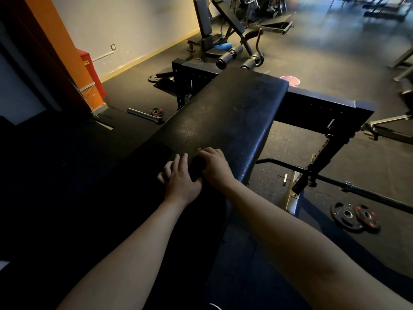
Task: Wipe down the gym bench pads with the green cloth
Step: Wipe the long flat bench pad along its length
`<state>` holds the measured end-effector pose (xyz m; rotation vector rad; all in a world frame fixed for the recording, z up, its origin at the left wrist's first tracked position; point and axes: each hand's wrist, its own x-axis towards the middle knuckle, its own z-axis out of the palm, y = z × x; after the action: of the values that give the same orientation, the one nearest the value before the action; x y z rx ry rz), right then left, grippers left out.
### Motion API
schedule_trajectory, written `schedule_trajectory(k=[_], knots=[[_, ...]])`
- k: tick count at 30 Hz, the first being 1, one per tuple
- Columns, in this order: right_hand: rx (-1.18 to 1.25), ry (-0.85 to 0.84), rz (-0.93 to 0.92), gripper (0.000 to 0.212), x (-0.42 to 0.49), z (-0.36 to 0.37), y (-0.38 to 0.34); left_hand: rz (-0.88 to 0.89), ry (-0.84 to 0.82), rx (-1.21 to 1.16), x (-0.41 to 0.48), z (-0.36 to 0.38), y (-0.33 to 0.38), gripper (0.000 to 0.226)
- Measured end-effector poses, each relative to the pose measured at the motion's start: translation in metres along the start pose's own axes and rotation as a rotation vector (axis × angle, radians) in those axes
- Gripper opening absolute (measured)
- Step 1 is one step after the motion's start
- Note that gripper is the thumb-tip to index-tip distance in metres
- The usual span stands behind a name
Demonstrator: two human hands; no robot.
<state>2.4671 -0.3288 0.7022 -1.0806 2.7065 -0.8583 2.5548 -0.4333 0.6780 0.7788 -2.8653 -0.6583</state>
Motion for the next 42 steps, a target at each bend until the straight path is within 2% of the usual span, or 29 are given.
schedule_trajectory(k=[5,10,12,15,17,19,21,23,24,27,29,31,34,35,37,39,42], knots=[[-0.082,0.194,0.074,0.037,-0.064,-0.014,0.04,-0.003,-0.018,0.008,-0.002,0.001,0.004,0.081],[0.047,0.328,0.309,0.018,-0.087,-0.014,0.062,0.02,-0.012,0.004,-0.006,-0.001,0.004,0.073],[0.132,0.358,0.356,0.02,-0.093,-0.015,0.069,0.054,0.022,0.006,-0.008,-0.003,0.003,0.066],[0.231,0.376,0.293,0.03,-0.096,-0.016,0.063,0.186,0.148,-0.051,-0.02,-0.003,0.011,0.056],[0.322,0.33,0.222,0.034,-0.088,-0.018,0.048,0.327,0.184,-0.234,-0.033,-0.002,0.027,0.052],[0.428,0.25,0.162,0.039,-0.077,-0.021,0.033,0.39,0.109,-0.417,-0.049,0.002,0.044,0.048],[0.595,0.125,0.146,0.049,-0.068,-0.027,0.02,0.327,0.034,-0.562,-0.057,0.004,0.054,0.051],[0.82,-0.048,0.143,0.068,-0.062,-0.032,0.014,0.245,0.02,-0.662,-0.057,0.0,0.057,0.06],[0.858,-0.115,0.129,0.077,-0.059,-0.034,0.015,0.226,0.02,-0.688,-0.054,-0.002,0.057,0.062],[0.617,-0.23,-0.036,0.099,-0.053,-0.036,0.019,0.11,0.009,-0.712,-0.043,-0.011,0.053,0.049],[0.559,-0.224,-0.069,0.102,-0.051,-0.035,0.023,0.136,0.003,-0.634,-0.037,-0.013,0.049,0.046],[0.532,-0.081,-0.045,0.094,-0.054,-0.031,0.031,0.221,-0.001,-0.542,-0.03,-0.01,0.045,0.041],[0.161,0.258,0.025,0.071,-0.06,-0.017,0.052,0.217,0.129,-0.429,-0.016,-0.008,0.034,0.037],[0.061,0.308,0.084,0.06,-0.061,-0.012,0.057,0.176,0.22,-0.406,-0.008,-0.01,0.027,0.038],[0.011,0.301,0.198,0.047,-0.065,0.0,0.06,0.072,0.356,-0.351,0.011,-0.021,0.009,0.04],[0.033,0.325,0.215,0.042,-0.068,0.009,0.06,-0.03,0.288,-0.281,0.029,-0.034,-0.008,0.041],[0.041,0.39,0.223,0.039,-0.067,0.014,0.061,-0.085,0.015,-0.154,0.037,-0.034,-0.015,0.048]])
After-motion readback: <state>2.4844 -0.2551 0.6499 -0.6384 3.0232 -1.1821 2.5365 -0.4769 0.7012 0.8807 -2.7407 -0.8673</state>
